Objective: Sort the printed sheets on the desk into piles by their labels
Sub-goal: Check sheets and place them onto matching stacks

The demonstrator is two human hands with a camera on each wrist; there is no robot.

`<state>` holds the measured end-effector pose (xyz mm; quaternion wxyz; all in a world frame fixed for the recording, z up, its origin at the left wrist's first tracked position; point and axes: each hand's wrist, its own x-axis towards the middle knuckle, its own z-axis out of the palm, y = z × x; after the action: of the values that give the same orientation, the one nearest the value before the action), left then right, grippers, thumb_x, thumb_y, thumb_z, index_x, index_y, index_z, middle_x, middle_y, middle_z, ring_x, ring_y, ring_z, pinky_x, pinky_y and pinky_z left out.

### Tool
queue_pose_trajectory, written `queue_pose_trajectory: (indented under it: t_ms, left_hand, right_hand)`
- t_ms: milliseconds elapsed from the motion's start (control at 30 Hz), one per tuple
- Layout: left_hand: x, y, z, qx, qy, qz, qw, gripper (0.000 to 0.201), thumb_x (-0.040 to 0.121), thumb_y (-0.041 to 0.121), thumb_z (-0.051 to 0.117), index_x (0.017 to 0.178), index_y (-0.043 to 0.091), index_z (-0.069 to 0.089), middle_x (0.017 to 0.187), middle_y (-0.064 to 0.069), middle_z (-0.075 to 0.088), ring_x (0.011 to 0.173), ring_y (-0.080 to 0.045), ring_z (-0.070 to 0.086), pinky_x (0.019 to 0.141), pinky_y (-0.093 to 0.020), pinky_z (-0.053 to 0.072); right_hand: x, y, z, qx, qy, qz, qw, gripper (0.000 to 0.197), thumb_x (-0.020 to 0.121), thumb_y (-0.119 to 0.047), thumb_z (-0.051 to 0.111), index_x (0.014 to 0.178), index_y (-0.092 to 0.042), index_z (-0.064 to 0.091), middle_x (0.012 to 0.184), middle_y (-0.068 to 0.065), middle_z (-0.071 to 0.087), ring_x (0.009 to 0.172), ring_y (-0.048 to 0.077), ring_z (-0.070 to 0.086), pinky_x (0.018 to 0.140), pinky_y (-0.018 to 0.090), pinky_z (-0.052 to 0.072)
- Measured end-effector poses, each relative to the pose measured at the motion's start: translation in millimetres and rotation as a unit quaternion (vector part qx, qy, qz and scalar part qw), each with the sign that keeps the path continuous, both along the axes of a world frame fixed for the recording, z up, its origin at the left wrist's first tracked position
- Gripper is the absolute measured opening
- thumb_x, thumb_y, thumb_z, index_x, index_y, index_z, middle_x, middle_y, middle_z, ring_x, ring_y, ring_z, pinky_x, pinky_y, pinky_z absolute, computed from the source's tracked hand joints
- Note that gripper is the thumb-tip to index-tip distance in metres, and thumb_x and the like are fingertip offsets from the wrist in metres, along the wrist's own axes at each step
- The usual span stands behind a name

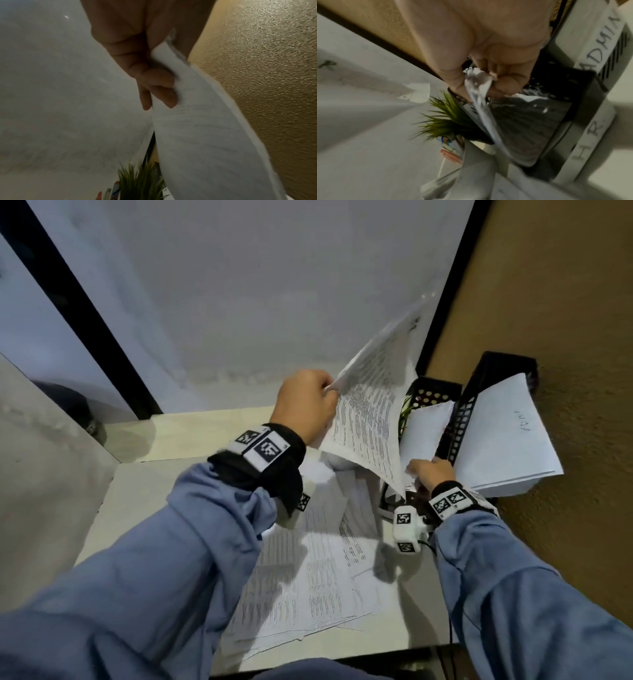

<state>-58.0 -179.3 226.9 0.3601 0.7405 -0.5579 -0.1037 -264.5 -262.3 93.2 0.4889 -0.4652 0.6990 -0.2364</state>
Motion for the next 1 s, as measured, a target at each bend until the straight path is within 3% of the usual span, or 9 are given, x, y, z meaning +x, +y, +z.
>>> queue_pose_trajectory:
  t_ms: [67, 200, 333, 433, 533, 633, 767, 900, 1000]
  left_hand:
    - [-8.8, -10.4, 2.3, 0.011, -0.025, -0.016, 0.999, 0.019, 0.087, 0.014, 0.052, 0.081, 0.007, 0.069, 0.071, -0.009, 0.068, 0.07, -0.024, 0.062, 0.067, -0.033, 0.051]
    - [-28.2, -27.6, 6.0, 0.03, -0.071, -0.04, 0.996, 0.022, 0.091, 0.014, 0.05, 0.093, 0.008, 0.07, 0.083, -0.01, 0.068, 0.076, -0.024, 0.059, 0.066, -0.029, 0.043]
    - [-47.6, -45.7, 6.4, 0.039, -0.127, -0.062, 0.989, 0.023, 0.089, 0.012, 0.048, 0.095, 0.005, 0.069, 0.09, -0.016, 0.068, 0.086, -0.033, 0.062, 0.075, -0.036, 0.051]
    - [-63.4, -61.6, 3.0, 0.048, -0.147, -0.074, 0.985, 0.022, 0.088, 0.007, 0.046, 0.095, 0.003, 0.066, 0.093, -0.018, 0.067, 0.089, -0.036, 0.062, 0.074, -0.037, 0.049]
    - [-79.5, -75.1, -3.3, 0.064, -0.141, -0.084, 0.984, 0.019, 0.087, 0.006, 0.048, 0.095, 0.001, 0.065, 0.096, -0.02, 0.066, 0.091, -0.038, 0.062, 0.072, -0.036, 0.044]
    - [-92.6, -86.4, -17.2, 0.089, -0.123, -0.085, 0.985, 0.018, 0.088, 0.006, 0.049, 0.094, 0.0, 0.064, 0.098, -0.023, 0.066, 0.093, -0.04, 0.061, 0.074, -0.038, 0.045]
    - [-103.1, -96.6, -47.8, 0.112, -0.104, -0.1, 0.983, 0.019, 0.091, 0.009, 0.049, 0.098, -0.001, 0.063, 0.1, -0.022, 0.066, 0.096, -0.039, 0.061, 0.076, -0.037, 0.045]
    - [-102.3, -98.6, -92.9, 0.196, -0.067, -0.105, 0.973, 0.021, 0.09, 0.017, 0.055, 0.101, 0.002, 0.065, 0.1, -0.019, 0.067, 0.093, -0.036, 0.063, 0.074, -0.036, 0.048]
    - [-99.7, -96.3, -118.2, 0.249, -0.048, -0.101, 0.962, 0.02, 0.089, 0.009, 0.052, 0.098, 0.0, 0.067, 0.1, -0.019, 0.068, 0.092, -0.036, 0.064, 0.072, -0.035, 0.046]
  right_hand:
    - [-2.1, -3.0, 0.5, -0.055, 0.022, 0.05, 0.997, 0.023, 0.081, -0.001, 0.05, 0.103, -0.002, 0.055, 0.066, 0.013, 0.053, 0.048, 0.023, 0.046, 0.042, 0.02, 0.037]
    - [-9.9, -11.5, 18.1, -0.136, 0.06, 0.097, 0.984, 0.025, 0.081, -0.001, 0.043, 0.072, -0.024, 0.048, 0.07, 0.002, 0.049, 0.071, 0.022, 0.049, 0.056, 0.025, 0.035]
    - [-19.1, -19.1, 43.1, -0.172, 0.105, 0.113, 0.973, 0.027, 0.082, -0.005, 0.045, 0.103, -0.012, 0.061, 0.09, 0.011, 0.06, 0.086, 0.03, 0.058, 0.073, 0.029, 0.041]
    - [-24.1, -22.1, 58.8, -0.202, 0.136, 0.115, 0.963, 0.036, 0.082, -0.008, 0.046, 0.115, -0.013, 0.061, 0.101, 0.014, 0.063, 0.093, 0.032, 0.057, 0.079, 0.031, 0.042]
    - [-24.4, -19.3, 73.7, -0.215, 0.159, 0.126, 0.955, 0.033, 0.085, -0.009, 0.046, 0.114, -0.015, 0.061, 0.098, 0.011, 0.062, 0.093, 0.031, 0.054, 0.077, 0.029, 0.036]
    - [-21.9, -16.7, 82.2, -0.231, 0.179, 0.13, 0.947, 0.027, 0.088, -0.015, 0.043, 0.107, -0.019, 0.062, 0.1, 0.012, 0.064, 0.099, 0.035, 0.056, 0.08, 0.033, 0.04]
    - [-16.7, -13.9, 79.6, -0.237, 0.222, 0.132, 0.936, 0.038, 0.083, -0.017, 0.045, 0.118, -0.026, 0.058, 0.111, 0.013, 0.064, 0.103, 0.036, 0.057, 0.083, 0.035, 0.044]
    - [-8.5, -4.2, 46.4, -0.147, 0.279, 0.216, 0.924, 0.04, 0.085, -0.022, 0.048, 0.125, -0.017, 0.046, 0.116, 0.018, 0.062, 0.105, 0.036, 0.059, 0.091, 0.042, 0.049]
    - [-4.3, 6.3, 20.6, -0.091, 0.283, 0.23, 0.927, 0.04, 0.087, -0.018, 0.047, 0.126, -0.012, 0.046, 0.122, 0.02, 0.059, 0.11, 0.036, 0.057, 0.094, 0.041, 0.048]
